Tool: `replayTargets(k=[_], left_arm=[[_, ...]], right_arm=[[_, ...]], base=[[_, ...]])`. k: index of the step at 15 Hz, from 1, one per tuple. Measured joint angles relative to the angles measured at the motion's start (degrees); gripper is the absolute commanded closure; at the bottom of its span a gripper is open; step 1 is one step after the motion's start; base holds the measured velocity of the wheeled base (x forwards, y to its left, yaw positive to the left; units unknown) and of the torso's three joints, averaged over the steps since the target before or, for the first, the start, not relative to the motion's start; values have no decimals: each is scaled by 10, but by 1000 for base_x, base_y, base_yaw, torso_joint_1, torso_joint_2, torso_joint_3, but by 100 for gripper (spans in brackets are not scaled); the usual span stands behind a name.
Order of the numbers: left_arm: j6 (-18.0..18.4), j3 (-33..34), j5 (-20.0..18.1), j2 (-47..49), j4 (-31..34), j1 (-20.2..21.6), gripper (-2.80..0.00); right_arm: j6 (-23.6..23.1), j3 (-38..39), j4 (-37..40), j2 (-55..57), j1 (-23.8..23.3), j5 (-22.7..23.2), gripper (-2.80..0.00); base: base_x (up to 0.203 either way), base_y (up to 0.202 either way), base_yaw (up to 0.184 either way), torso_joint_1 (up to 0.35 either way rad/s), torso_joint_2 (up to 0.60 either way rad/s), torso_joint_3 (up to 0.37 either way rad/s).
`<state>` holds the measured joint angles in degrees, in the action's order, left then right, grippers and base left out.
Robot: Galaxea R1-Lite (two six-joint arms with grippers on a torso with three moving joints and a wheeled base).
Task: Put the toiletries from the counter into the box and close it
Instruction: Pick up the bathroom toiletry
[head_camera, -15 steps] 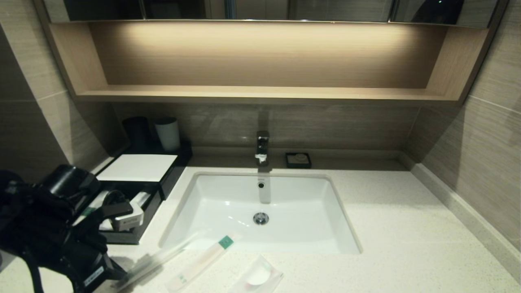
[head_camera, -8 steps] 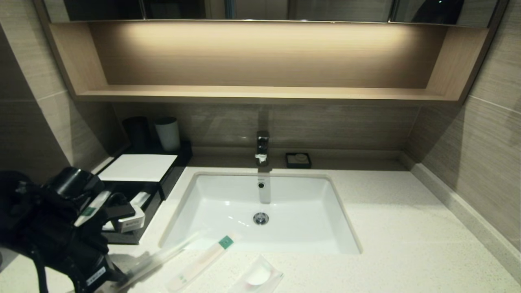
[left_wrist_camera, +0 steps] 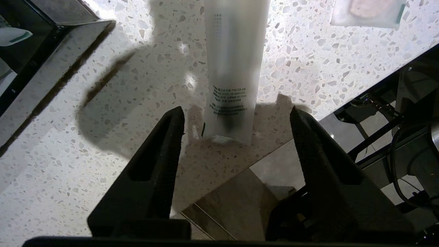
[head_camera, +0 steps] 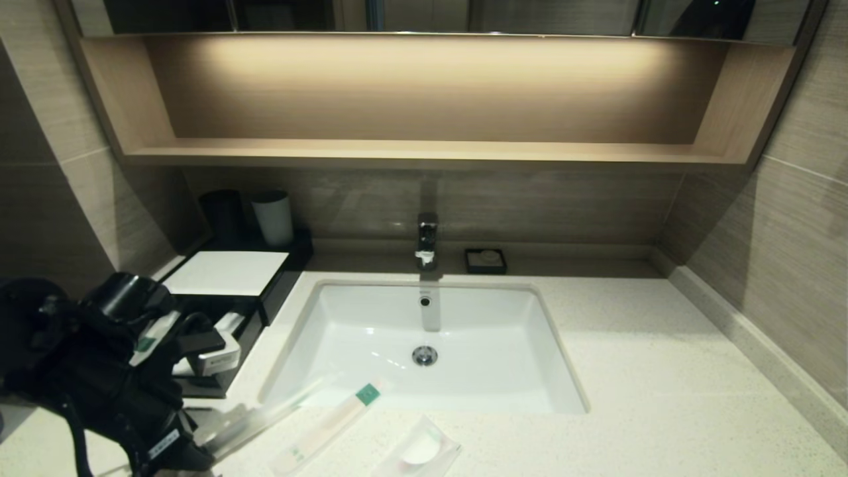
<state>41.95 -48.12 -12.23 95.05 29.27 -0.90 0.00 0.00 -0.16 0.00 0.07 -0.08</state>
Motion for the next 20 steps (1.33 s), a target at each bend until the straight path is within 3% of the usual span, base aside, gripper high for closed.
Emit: replayTargets(k=[20], left_arm=[[1,1,3,38,-18,-1,-280]], right_arm=[[0,0,0,0,0,0,0]], base=[[0,0,0,0,0,0]])
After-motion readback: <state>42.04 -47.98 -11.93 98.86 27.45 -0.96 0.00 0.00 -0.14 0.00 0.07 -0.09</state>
